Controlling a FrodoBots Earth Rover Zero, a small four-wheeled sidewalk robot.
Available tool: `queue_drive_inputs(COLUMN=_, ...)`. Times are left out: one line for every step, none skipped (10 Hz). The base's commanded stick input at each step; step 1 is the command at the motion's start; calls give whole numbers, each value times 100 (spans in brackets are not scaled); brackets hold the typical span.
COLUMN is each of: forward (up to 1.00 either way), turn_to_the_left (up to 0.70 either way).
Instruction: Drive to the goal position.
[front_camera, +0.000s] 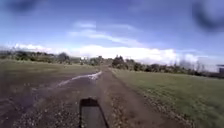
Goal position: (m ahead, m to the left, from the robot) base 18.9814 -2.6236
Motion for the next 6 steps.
queue_drive_inputs(forward=70, turn_to_the_left=1)
queue_drive_inputs(forward=70, turn_to_the_left=14)
queue_drive_inputs(forward=70, turn_to_the_left=27)
queue_drive_inputs(forward=70, turn_to_the_left=35)
queue_drive_inputs(forward=70, turn_to_the_left=35)
queue_drive_inputs(forward=70, turn_to_the_left=35)
